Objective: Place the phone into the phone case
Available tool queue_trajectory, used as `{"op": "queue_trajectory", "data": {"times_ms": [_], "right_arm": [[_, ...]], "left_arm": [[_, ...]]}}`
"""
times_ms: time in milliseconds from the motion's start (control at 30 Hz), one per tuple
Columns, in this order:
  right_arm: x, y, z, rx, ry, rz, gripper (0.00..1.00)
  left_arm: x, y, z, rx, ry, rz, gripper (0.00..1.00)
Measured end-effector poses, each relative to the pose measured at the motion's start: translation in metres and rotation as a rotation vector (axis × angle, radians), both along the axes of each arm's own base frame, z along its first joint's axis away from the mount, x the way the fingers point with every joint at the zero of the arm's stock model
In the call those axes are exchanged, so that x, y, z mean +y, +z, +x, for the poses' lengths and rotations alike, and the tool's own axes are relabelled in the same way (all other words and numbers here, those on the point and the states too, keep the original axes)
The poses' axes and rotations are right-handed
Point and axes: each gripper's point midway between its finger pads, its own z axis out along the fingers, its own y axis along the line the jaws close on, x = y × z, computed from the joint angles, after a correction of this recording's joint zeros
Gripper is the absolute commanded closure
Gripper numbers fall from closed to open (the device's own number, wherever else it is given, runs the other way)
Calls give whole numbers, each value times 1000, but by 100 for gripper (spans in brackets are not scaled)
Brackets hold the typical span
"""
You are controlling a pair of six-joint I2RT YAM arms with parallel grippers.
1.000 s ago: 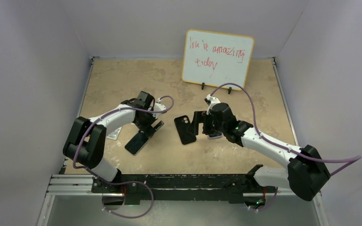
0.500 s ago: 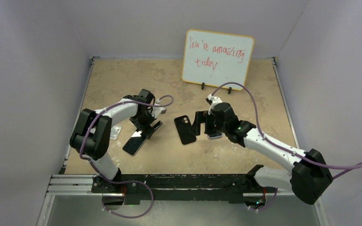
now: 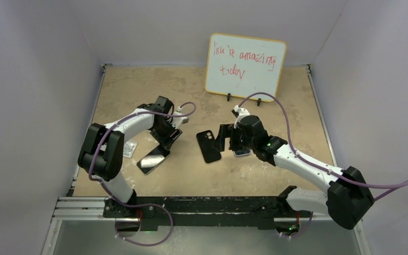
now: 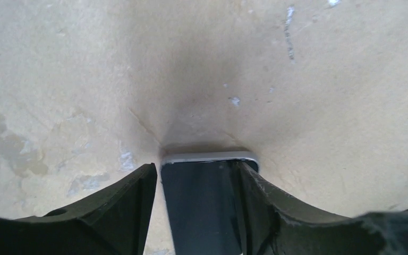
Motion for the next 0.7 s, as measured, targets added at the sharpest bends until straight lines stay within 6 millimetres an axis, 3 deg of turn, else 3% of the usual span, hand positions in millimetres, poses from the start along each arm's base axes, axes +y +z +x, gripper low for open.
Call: {"op": "queue_trajectory", "data": {"times_ms": [133,367,700], "right_arm": [[6,-3,-4,17,-21,52,9],[30,-4,-26,40,14,92,9],[34,11,-25,11,6,96,9]], "left_arm": [[-9,2,-2,15,7,-49,43],[-8,8,-1,14,25,-40,9],[10,29,-9,-55,3,13,6]]}}
